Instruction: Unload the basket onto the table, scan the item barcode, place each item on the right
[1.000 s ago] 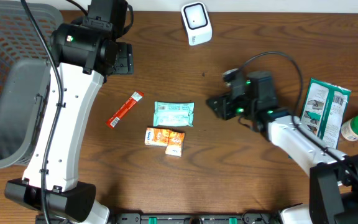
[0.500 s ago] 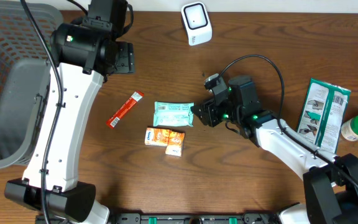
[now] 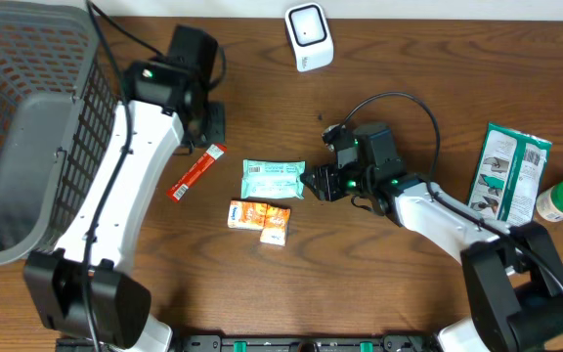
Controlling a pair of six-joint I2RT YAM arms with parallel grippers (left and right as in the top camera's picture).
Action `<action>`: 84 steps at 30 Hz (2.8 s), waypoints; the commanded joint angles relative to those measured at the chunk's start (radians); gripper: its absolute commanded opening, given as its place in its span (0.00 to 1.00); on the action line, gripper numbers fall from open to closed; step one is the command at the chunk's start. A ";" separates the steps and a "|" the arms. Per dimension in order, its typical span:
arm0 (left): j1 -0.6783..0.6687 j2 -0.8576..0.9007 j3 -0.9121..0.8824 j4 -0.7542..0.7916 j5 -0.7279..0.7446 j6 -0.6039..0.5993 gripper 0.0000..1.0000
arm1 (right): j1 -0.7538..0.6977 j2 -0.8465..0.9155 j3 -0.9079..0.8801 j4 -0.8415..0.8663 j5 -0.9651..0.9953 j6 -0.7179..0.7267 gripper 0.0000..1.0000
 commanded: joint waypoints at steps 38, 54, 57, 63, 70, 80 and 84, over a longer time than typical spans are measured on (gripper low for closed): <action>-0.070 0.227 -0.490 0.655 0.200 -0.003 0.09 | 0.052 0.193 -0.002 0.107 -0.116 0.293 0.52; -0.086 0.227 -0.499 0.655 0.199 -0.003 0.09 | 0.077 0.199 -0.002 0.203 -0.144 0.295 0.36; -0.086 0.227 -0.501 0.655 0.199 -0.003 0.10 | 0.068 0.199 -0.002 0.203 -0.138 0.294 0.48; -0.086 0.227 -0.501 0.655 0.199 -0.003 0.10 | 0.063 0.199 -0.002 0.180 -0.034 0.275 0.61; -0.086 0.227 -0.501 0.659 0.199 -0.003 0.11 | 0.061 0.199 -0.002 0.184 0.169 0.238 0.74; -0.086 0.227 -0.501 0.663 0.199 -0.003 0.11 | 0.064 0.199 -0.002 0.191 0.274 0.190 0.82; -0.086 0.227 -0.501 0.663 0.199 -0.003 0.10 | 0.093 0.213 -0.002 0.230 0.229 0.190 0.82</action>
